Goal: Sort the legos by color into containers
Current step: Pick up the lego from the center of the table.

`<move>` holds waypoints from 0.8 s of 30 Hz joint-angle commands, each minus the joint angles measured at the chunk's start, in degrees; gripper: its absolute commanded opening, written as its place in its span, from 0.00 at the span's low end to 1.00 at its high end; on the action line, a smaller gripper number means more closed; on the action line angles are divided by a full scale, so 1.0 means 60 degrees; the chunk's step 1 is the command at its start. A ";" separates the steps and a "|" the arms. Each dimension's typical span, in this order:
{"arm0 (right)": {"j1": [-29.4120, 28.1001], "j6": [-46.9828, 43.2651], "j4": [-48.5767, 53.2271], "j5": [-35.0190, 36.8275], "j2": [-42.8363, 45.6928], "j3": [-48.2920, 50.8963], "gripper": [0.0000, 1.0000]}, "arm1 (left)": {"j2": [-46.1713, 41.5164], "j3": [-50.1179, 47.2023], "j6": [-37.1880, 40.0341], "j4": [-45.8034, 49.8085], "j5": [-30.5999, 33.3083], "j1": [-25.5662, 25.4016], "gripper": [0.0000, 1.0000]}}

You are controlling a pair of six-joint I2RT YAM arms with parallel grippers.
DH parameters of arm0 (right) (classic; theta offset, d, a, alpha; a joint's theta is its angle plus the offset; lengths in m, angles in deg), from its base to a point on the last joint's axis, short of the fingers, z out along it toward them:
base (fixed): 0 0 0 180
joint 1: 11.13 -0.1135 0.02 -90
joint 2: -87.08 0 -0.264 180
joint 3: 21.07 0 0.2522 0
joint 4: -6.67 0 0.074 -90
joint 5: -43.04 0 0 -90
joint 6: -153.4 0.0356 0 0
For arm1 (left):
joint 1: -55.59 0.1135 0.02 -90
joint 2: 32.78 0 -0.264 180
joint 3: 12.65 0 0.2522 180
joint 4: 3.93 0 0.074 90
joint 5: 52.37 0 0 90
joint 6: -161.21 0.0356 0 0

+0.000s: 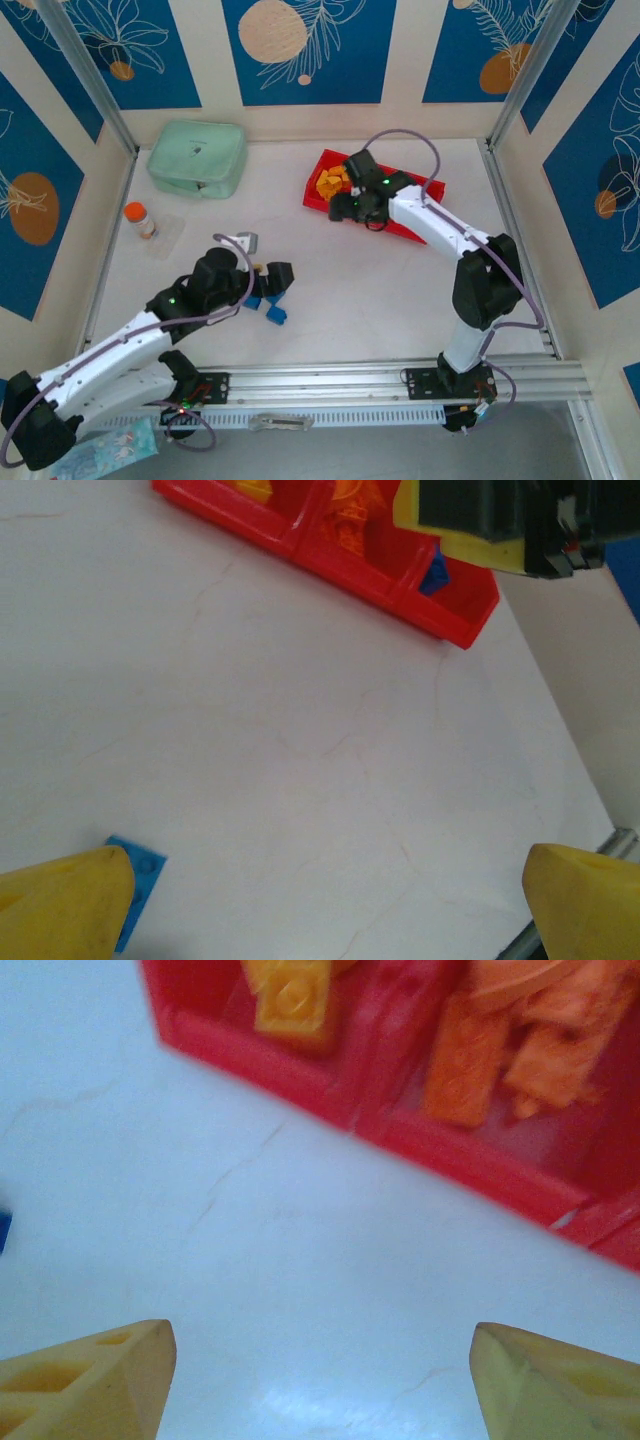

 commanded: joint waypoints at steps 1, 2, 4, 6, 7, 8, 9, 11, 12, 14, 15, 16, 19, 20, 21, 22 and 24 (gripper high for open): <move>-0.0765 -0.0159 0.0158 -0.0506 0.0207 0.0210 0.80 | -0.0801 -0.0189 -0.0082 0.1486 0.0781 -0.0047 0.99; -0.1088 -0.0190 0.0022 -0.0646 0.0146 0.0297 0.80 | -0.1073 -0.0199 -0.0090 0.1856 0.0916 -0.0035 0.99; -0.1608 -0.0255 -0.0160 -0.0866 -0.0005 0.0370 0.81 | -0.1590 -0.0202 -0.0090 0.2543 0.1159 -0.0026 0.99; -0.2077 -0.0268 -0.0244 -0.1026 -0.0244 0.0279 0.80 | -0.2100 -0.0198 -0.0086 0.3220 0.1447 -0.0026 0.99; -0.2283 -0.0258 -0.0353 -0.1133 -0.0375 0.0254 0.79 | -0.2354 -0.0173 -0.0116 0.3560 0.1615 -0.0015 0.99; -0.2452 -0.0262 -0.0453 -0.1234 -0.0527 0.0208 0.79 | -0.2604 -0.0167 -0.0141 0.3849 0.1756 -0.0013 0.99; -0.2588 -0.0220 -0.0466 -0.1254 -0.0665 0.0117 0.79 | -0.2799 -0.0174 -0.0170 0.4036 0.1847 0.0012 0.99; -0.2886 -0.0189 -0.0445 -0.1396 -0.1042 -0.0110 0.79 | -0.3184 -0.0194 -0.0222 0.4350 0.1963 0.0003 0.99; -0.3049 -0.0235 -0.0472 -0.1495 -0.1220 -0.0210 0.79 | -0.3319 -0.0175 -0.0236 0.4471 0.1983 0.0011 0.99; -0.3358 -0.0427 -0.0526 -0.1605 -0.1563 -0.0344 0.79 | -0.3497 -0.0149 -0.0309 0.4771 0.2045 0.0011 0.99; -0.3495 -0.0534 -0.0545 -0.1644 -0.1685 -0.0381 0.79 | -0.3551 -0.0132 -0.0335 0.4876 0.2060 0.0014 0.99; -0.3642 -0.0684 -0.0587 -0.1689 -0.1823 -0.0401 0.79 | -0.3588 -0.0124 -0.0366 0.4981 0.2075 0.0006 0.99; -0.4054 -0.1291 -0.0643 -0.1640 -0.2119 -0.0379 0.79 | -0.3635 -0.0100 -0.0441 0.5157 0.2063 0.0007 0.99; -0.4160 -0.1419 -0.0610 -0.1595 -0.2216 -0.0381 0.79 | -0.3635 -0.0107 -0.0442 0.5163 0.2075 0.0000 0.99; -0.4211 -0.1458 -0.0592 -0.1591 -0.2295 -0.0408 0.79 | -0.3634 -0.0106 -0.0441 0.5154 0.2061 0.0009 0.99; -0.4231 -0.1475 -0.0591 -0.1640 -0.2370 -0.0406 0.80 | -0.3635 -0.0122 -0.0456 0.5135 0.2060 0.0002 0.99; -0.4277 -0.1492 -0.0591 -0.1751 -0.2523 -0.0454 0.80 | -0.3636 -0.0139 -0.0484 0.5113 0.2071 0.0004 0.99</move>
